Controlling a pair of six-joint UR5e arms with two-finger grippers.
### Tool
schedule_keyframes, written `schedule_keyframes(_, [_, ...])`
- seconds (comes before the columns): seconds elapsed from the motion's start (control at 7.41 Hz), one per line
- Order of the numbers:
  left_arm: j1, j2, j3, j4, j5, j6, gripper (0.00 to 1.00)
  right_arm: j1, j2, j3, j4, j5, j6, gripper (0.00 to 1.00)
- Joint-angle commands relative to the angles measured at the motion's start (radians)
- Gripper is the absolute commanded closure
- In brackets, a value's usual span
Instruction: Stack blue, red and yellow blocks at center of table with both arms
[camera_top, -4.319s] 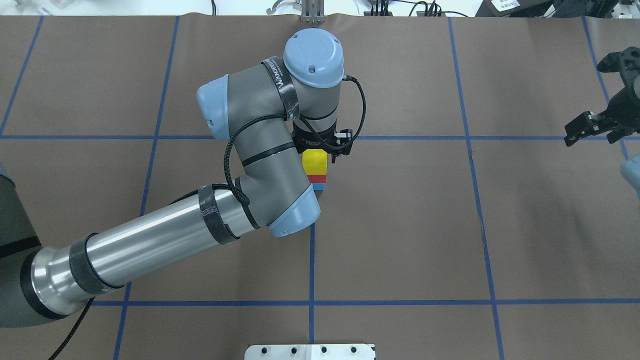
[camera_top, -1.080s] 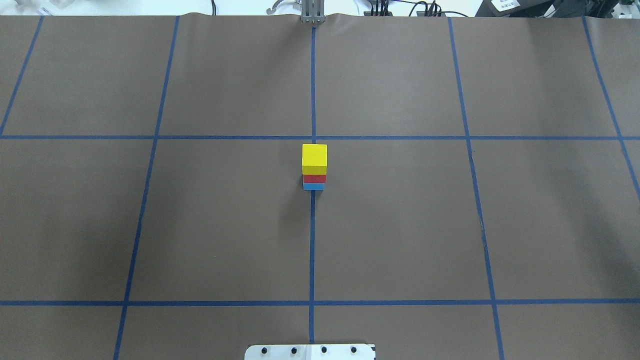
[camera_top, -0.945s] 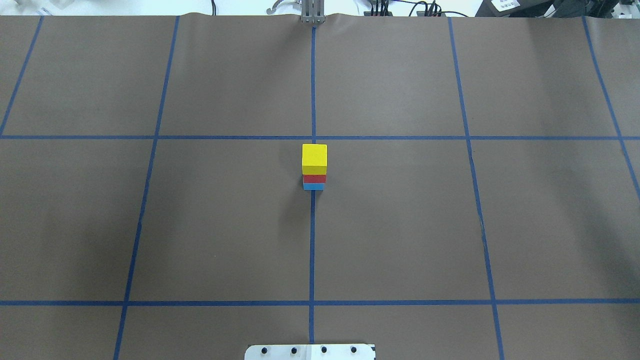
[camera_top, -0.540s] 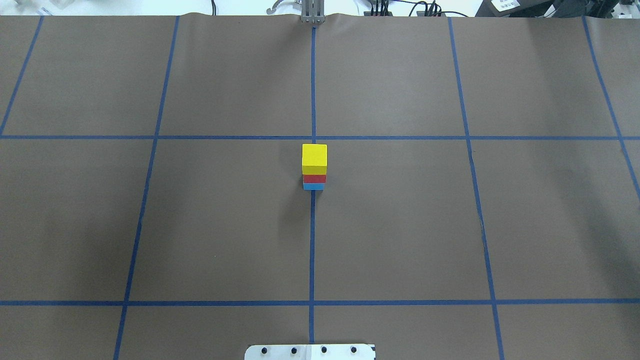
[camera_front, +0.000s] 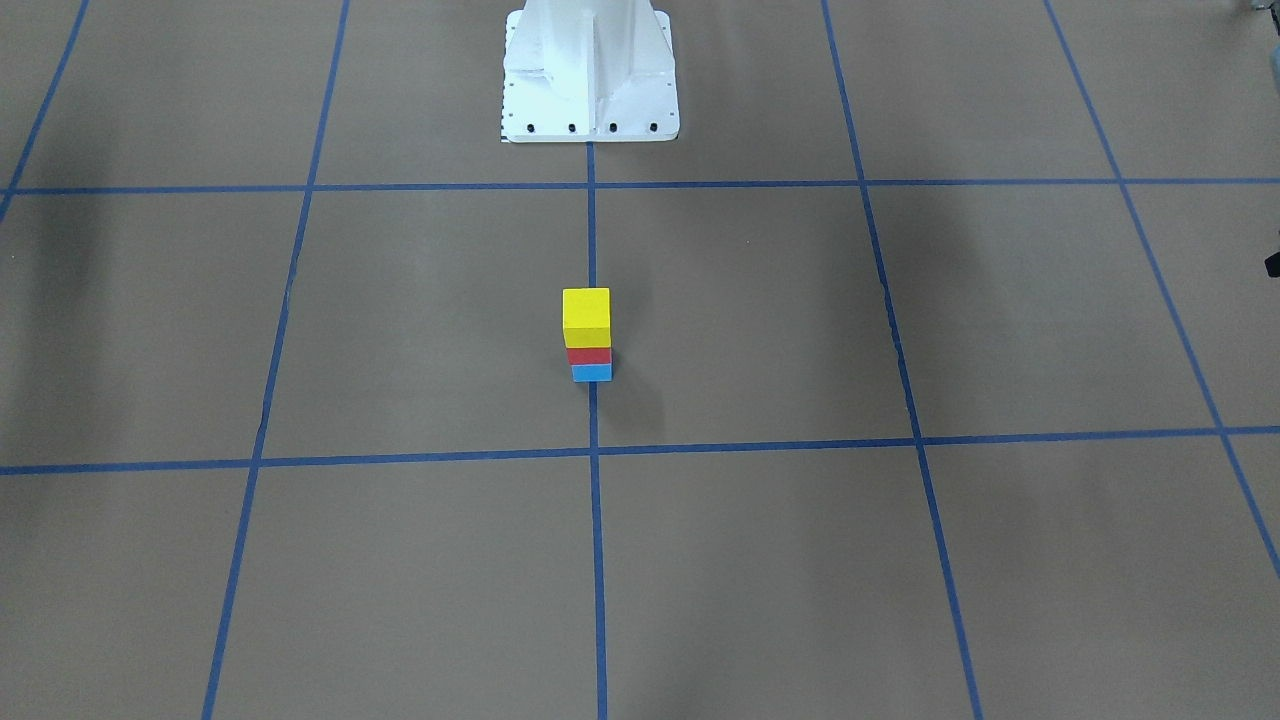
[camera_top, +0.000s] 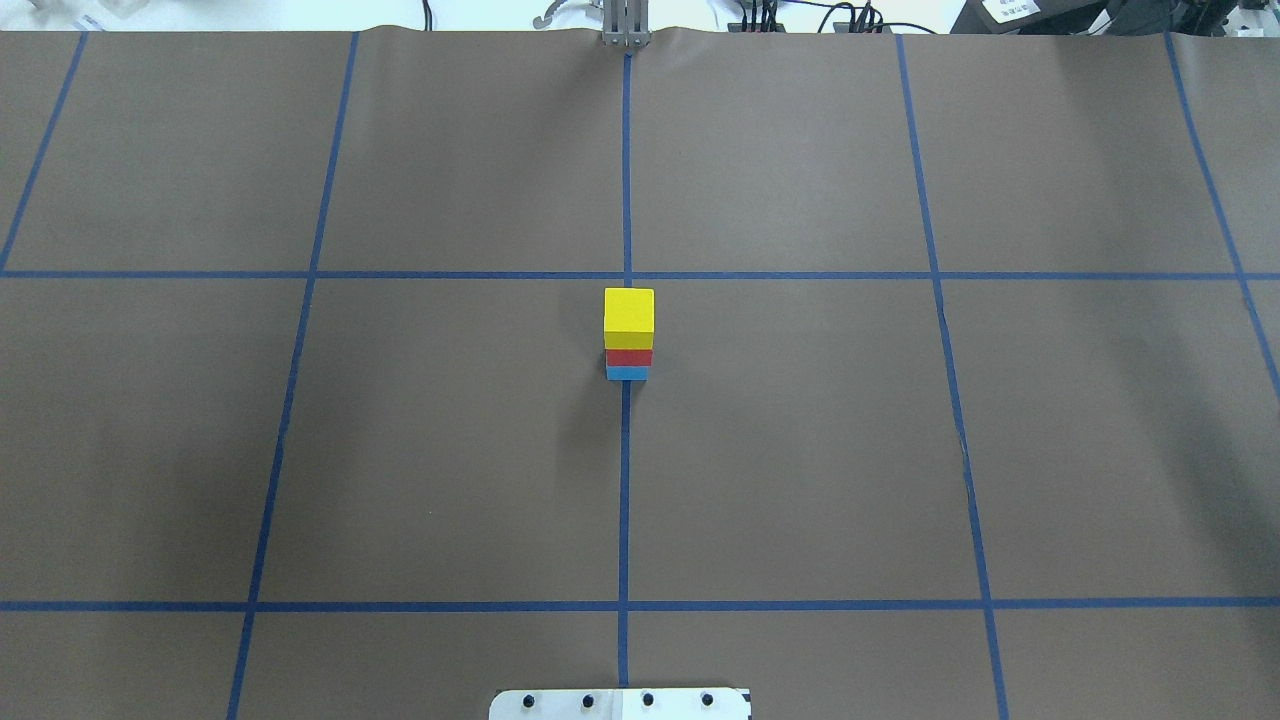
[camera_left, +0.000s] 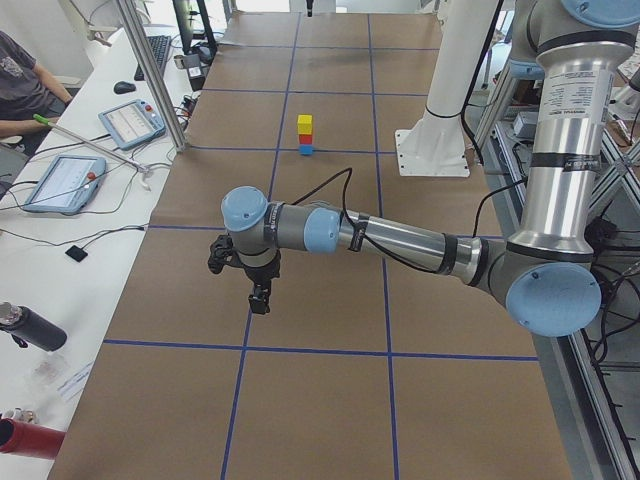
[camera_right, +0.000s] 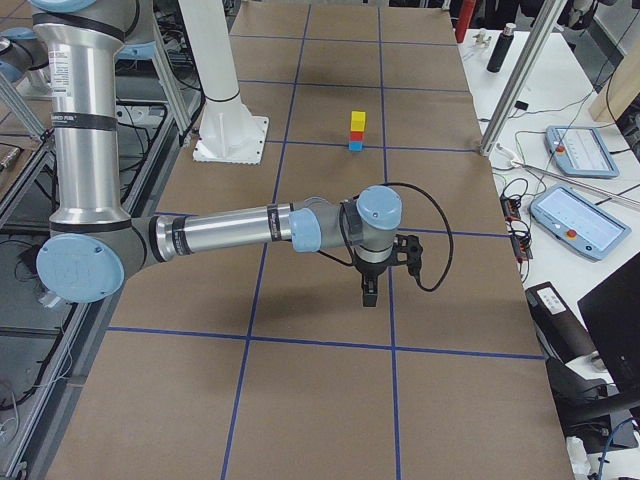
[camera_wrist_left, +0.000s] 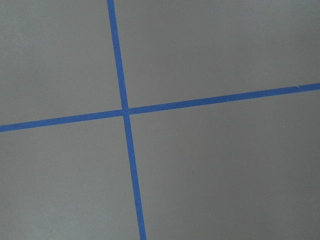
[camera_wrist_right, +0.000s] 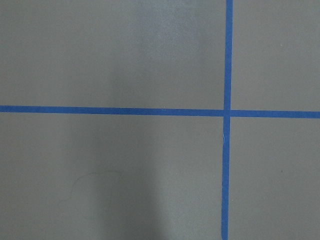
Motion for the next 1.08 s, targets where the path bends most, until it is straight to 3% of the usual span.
schedule_keyframes(0.0, [0.0, -0.002, 0.001, 0.002, 0.0, -0.029, 0.0, 0.015, 0.035, -0.02, -0.055, -0.005, -0.071, 0.0])
schedule_keyframes(0.94, [-0.025, 0.031, 0.02, 0.012, -0.001, -0.089, 0.0, 0.021, 0.061, -0.066, -0.054, -0.005, -0.094, 0.0])
